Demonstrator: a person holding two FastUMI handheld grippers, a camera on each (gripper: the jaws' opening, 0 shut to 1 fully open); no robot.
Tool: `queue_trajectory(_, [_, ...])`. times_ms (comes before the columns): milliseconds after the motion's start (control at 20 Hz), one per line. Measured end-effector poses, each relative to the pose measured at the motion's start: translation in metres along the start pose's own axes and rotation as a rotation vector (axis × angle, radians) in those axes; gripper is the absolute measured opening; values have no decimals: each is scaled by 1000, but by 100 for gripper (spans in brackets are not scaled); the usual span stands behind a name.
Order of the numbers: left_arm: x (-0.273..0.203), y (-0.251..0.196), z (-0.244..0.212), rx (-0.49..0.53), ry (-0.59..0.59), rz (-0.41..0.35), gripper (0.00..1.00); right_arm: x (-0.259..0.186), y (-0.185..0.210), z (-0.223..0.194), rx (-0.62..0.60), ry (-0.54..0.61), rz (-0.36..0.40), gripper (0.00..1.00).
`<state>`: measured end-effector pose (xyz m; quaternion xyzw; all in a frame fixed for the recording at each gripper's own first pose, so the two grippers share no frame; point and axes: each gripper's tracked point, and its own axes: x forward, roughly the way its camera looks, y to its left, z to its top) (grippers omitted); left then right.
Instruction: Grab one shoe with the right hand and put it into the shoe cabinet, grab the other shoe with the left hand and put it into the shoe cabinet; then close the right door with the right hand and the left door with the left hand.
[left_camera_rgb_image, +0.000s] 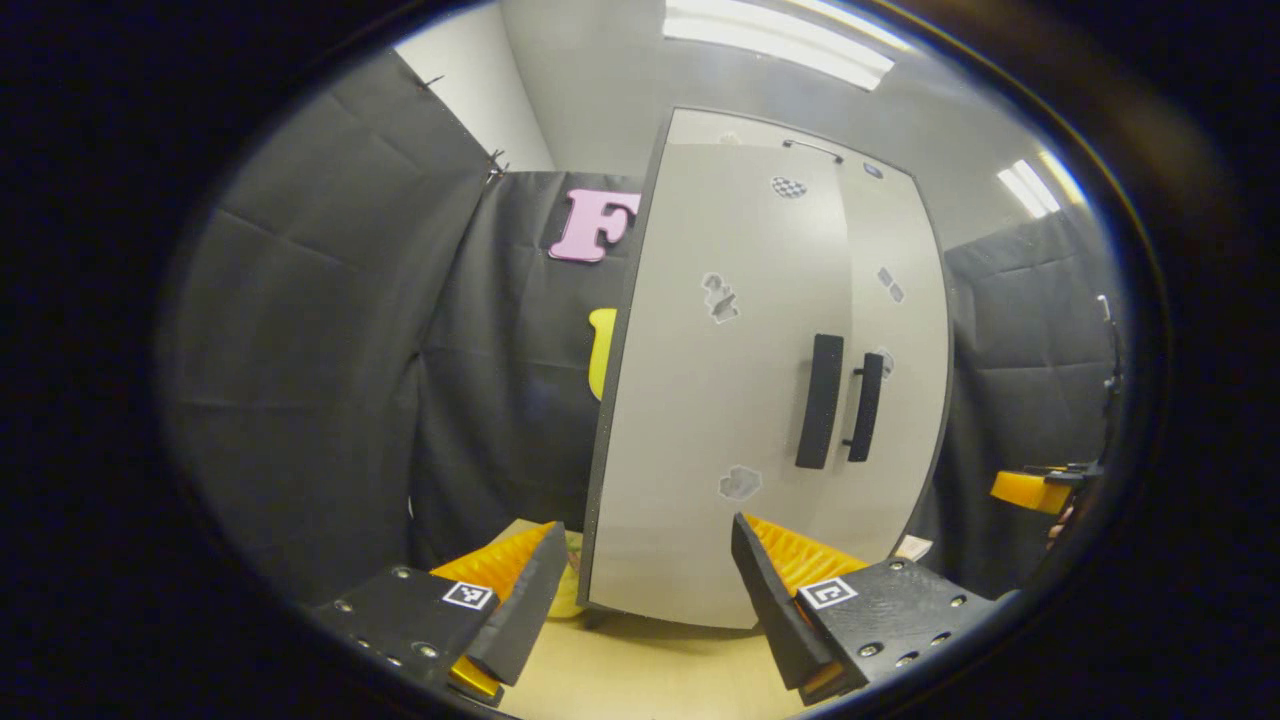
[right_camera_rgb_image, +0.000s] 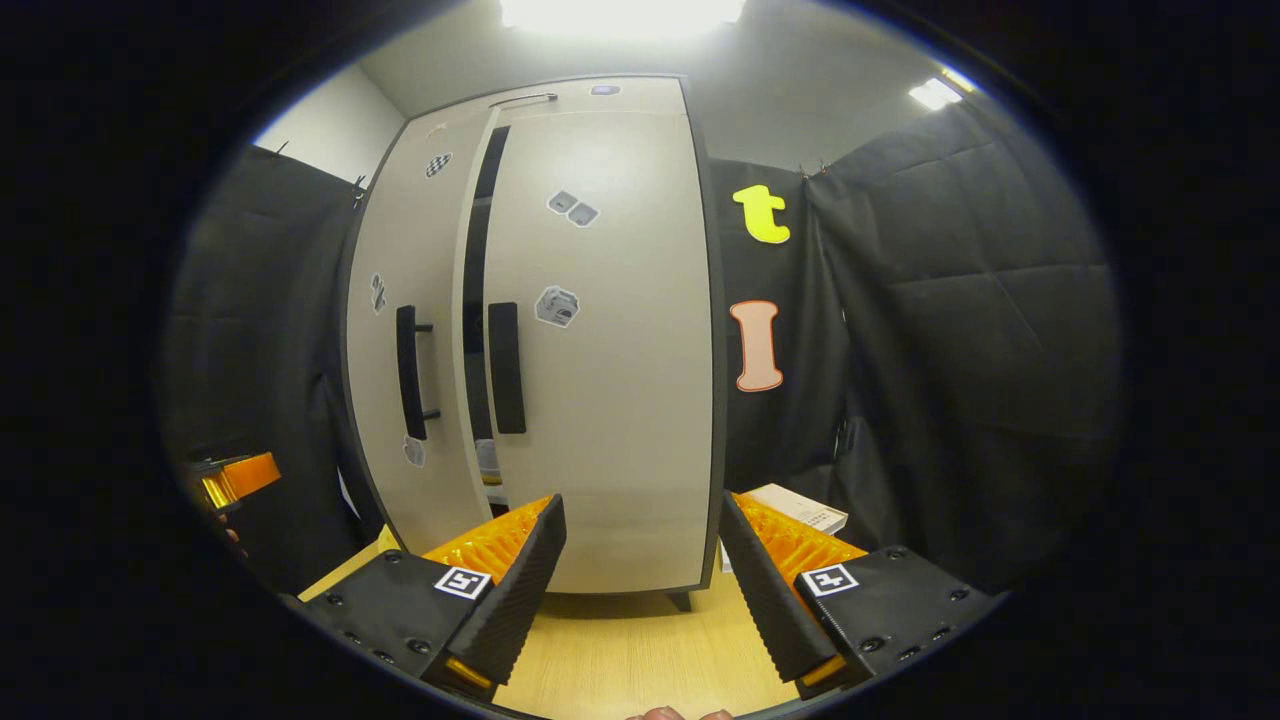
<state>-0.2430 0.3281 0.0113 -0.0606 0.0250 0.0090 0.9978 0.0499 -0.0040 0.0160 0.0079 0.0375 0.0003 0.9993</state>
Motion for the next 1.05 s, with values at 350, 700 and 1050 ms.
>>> queue_trajectory(350, [10,-6,-8,17,-4,-28,99,11,-12,7,-12,10,-33,96])
queue_trajectory(700, [33,-4,-11,61,-36,-38,99,23,-5,9,-33,60,-3,97])
queue_trajectory(1050, [43,-29,-19,61,2,-52,99,32,-21,4,-9,74,9,98])
